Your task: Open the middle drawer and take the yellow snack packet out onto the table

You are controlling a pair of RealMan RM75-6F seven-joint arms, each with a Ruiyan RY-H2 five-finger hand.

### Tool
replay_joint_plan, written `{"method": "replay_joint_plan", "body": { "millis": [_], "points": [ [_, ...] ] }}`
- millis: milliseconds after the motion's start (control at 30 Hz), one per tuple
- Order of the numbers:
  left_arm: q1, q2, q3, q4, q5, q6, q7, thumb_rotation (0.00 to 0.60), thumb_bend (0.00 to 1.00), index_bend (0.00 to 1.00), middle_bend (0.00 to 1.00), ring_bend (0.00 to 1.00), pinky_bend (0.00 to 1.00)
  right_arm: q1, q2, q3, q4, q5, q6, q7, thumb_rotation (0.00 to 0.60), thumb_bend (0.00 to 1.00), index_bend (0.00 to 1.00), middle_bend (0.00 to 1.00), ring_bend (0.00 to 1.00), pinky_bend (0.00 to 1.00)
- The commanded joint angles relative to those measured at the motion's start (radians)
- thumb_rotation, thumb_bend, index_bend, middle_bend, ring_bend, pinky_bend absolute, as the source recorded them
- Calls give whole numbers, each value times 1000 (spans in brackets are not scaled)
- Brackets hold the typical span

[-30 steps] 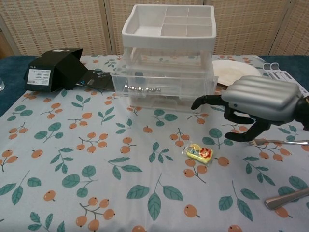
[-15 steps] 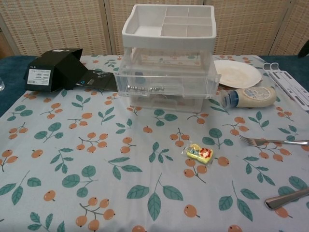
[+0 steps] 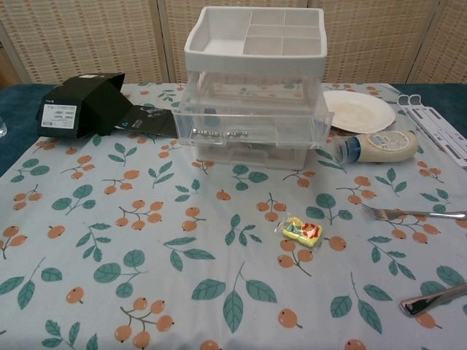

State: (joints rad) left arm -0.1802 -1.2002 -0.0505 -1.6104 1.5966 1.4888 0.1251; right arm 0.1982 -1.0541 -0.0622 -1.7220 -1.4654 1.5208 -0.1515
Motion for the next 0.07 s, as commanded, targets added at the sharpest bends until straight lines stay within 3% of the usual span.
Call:
{"method": "replay_joint_plan", "body": {
  "millis": [33, 67],
  "points": [
    [1, -3, 1, 1, 1, 2, -1, 600, 270, 183, 70, 57, 92, -11, 8, -2, -4, -8, -14, 19, 600, 408, 0, 111, 53, 101],
    [1, -4, 2, 2, 2, 3, -1, 600, 270, 183, 70, 57, 92, -12, 7, -1, -3, -13, -16, 21, 600, 408, 0, 111, 53, 101]
  ]
}}
